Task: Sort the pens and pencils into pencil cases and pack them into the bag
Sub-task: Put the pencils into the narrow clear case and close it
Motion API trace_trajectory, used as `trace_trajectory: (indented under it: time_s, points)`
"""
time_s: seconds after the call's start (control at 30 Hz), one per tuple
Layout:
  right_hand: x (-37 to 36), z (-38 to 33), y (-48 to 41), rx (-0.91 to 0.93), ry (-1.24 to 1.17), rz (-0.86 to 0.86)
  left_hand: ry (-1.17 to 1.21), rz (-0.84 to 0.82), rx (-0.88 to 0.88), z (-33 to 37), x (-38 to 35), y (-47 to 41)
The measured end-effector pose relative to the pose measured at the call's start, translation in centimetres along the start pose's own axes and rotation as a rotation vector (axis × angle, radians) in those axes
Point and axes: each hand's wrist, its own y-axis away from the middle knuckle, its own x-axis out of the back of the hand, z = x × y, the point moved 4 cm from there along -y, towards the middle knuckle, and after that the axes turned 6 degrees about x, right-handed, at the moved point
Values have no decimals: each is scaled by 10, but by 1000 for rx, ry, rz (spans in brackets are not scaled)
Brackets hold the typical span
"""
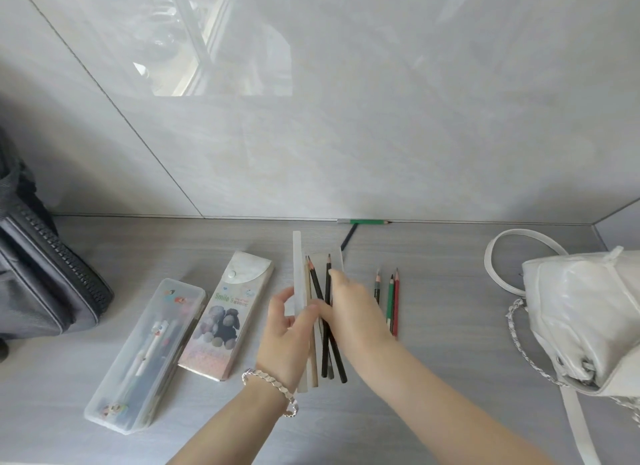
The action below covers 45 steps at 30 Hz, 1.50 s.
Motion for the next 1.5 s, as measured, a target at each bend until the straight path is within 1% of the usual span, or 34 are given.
trace_trajectory:
  time_s: [0.1, 0.13, 0.17, 0.2, 0.23, 0.27, 0.3, 0.37, 0.4, 0.47, 0.57, 0.67, 0.77, 0.83, 0.9, 0.97, 1.03, 1.07, 1.13, 1.2, 1.23, 1.3, 1.33, 1.4, 1.5]
  points:
    - [-1, -1, 4, 117, 26, 15, 6, 0, 8, -1, 0, -1]
    - [1, -1, 6, 174, -6, 53, 15, 5, 12, -1, 2, -2]
    - [6, 2, 8, 212, -53, 129, 28, 13, 19, -1, 4, -4]
    - [11, 9, 8, 197, -91, 210, 30, 23, 22, 0, 6, -6]
    - [16, 23, 5, 129, -115, 288, 17, 36, 22, 0, 9, -8]
    - [19, 42, 2, 14, -135, 341, 0, 48, 21, 1, 12, -9]
    - [18, 64, -2, -126, -140, 346, -5, 61, 17, 2, 15, -11]
    - [10, 101, -6, -388, -80, 219, -2, 68, 19, 2, 18, -13]
    - [4, 113, -8, -464, -29, 138, 3, 70, 26, 2, 19, -13]
    - [-8, 121, -9, -519, 37, 40, -5, 77, 36, 2, 20, -13]
    - [-14, 122, -15, -544, 48, 29, -47, 92, 28, 2, 20, -9]
    - [-17, 119, -21, -557, 138, -1, -70, 101, 24, 2, 19, -6]
    - [-22, 117, -23, -518, 242, 5, -73, 92, 32, 1, 17, -5]
    - [-23, 117, -21, -498, 245, -21, -63, 92, 36, 2, 16, -4]
    - [-17, 115, -19, -488, 140, -61, -66, 91, 40, 2, 17, -4]
    - [-3, 102, -17, -446, -77, -45, -81, 91, 40, 0, 17, -5]
    - [16, 75, -12, -328, -266, 32, -84, 91, 37, -2, 16, -6]
    - [23, 58, -7, -271, -337, 42, -87, 91, 36, -3, 15, -6]
    - [27, 25, 4, -159, -394, -29, -105, 80, 32, -3, 12, -4]
    - [21, 5, 12, -93, -335, -82, -124, 60, 30, -3, 10, -2]
    - [17, 0, 13, -78, -248, -94, -126, 52, 25, -2, 9, -1]
    - [10, -2, 13, -65, -29, -72, -124, 37, 9, -1, 7, 1]
    - [8, -2, 14, -59, 34, -37, -126, 37, -1, 0, 7, 2]
    - [6, 0, 17, -36, 43, 22, -113, 55, -2, 0, 9, 2]
    - [2, 4, 23, 29, 30, 60, -30, 77, 36, 1, 12, 1]
